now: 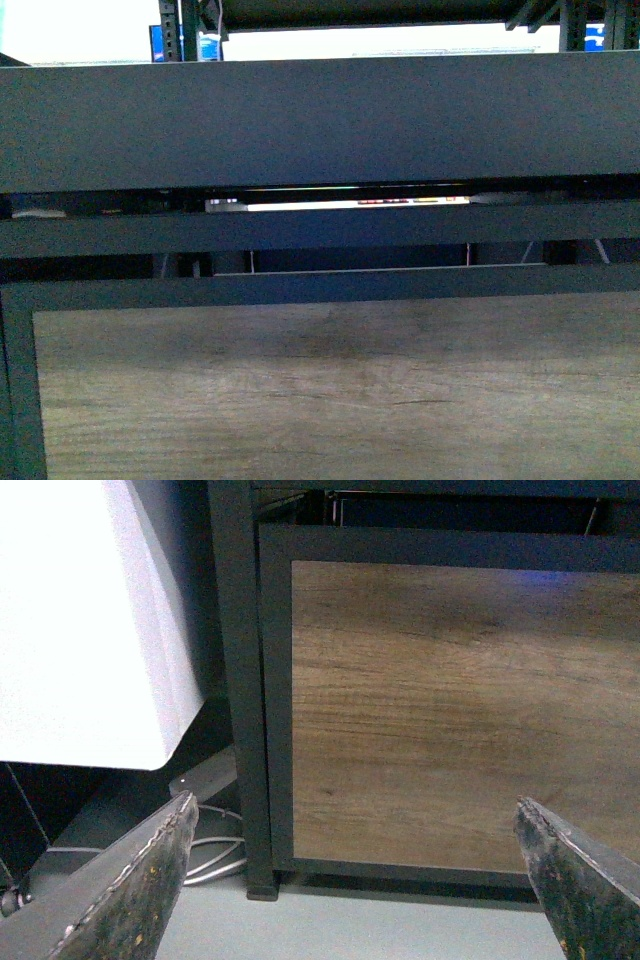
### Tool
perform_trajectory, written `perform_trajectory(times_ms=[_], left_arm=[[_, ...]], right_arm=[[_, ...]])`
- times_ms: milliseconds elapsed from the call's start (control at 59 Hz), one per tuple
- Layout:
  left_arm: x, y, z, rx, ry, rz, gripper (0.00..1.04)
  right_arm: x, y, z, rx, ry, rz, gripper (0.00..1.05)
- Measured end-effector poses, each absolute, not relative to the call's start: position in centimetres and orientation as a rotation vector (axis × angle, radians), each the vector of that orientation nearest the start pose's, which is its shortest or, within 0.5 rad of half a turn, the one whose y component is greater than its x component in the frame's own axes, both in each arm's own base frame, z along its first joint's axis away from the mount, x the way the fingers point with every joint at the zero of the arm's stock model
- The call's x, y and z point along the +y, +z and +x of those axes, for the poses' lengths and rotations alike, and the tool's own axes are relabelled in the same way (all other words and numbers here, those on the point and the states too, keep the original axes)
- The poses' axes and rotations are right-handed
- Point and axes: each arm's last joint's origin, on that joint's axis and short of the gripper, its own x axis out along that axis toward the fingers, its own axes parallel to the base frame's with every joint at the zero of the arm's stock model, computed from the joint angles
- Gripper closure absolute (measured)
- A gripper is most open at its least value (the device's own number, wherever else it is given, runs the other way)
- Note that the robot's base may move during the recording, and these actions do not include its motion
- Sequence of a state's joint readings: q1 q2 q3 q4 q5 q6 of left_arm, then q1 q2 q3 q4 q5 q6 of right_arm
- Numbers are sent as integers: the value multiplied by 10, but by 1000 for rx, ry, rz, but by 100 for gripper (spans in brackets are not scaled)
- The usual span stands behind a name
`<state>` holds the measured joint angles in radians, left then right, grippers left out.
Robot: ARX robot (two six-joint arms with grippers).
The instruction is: Pick lemon from shelf
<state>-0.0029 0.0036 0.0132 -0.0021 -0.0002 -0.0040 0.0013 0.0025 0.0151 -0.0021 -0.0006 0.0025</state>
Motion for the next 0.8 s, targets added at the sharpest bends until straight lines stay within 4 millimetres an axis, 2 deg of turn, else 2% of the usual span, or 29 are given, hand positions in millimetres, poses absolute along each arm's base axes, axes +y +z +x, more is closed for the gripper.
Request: perform_trajectory(times_ms=[797], left_arm=[[0,168,97,-7,-3,-4,8]], right_arm=[[0,168,97,-10,2,3,7]])
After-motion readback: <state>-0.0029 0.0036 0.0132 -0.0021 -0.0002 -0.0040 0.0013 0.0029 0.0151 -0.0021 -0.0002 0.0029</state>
